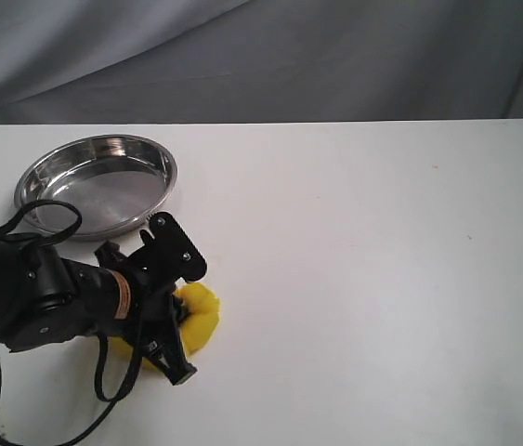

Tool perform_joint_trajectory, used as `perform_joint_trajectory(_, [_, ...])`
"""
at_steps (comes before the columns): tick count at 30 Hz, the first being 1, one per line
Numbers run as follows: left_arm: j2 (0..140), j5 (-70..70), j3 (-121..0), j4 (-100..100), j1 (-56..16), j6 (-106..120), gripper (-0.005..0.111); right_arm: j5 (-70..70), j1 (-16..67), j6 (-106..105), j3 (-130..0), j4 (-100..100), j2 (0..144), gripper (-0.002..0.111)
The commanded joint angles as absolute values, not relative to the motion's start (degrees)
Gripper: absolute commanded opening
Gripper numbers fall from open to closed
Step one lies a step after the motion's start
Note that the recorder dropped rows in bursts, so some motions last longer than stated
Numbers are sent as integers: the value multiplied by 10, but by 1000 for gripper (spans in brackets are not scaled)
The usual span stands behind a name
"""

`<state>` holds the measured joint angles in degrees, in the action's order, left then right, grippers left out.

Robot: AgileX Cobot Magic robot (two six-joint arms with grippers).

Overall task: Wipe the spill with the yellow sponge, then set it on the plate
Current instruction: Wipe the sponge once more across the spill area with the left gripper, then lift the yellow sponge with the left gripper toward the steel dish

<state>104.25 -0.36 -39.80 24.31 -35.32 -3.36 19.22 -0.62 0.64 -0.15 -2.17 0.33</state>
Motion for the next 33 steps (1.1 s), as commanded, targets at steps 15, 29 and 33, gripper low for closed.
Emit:
perform_joint_trajectory(15, [1053, -253, -415, 31, -329, 135, 0, 191, -5, 5, 0, -20, 0, 0])
perform_joint_trajectory(29, [992, -363, -415, 19, -279, 218, 0, 191, -5, 5, 0, -20, 0, 0])
perform_joint_trajectory(33, [962, -396, -416, -110, -279, 377, 0, 191, -5, 5, 0, -20, 0, 0])
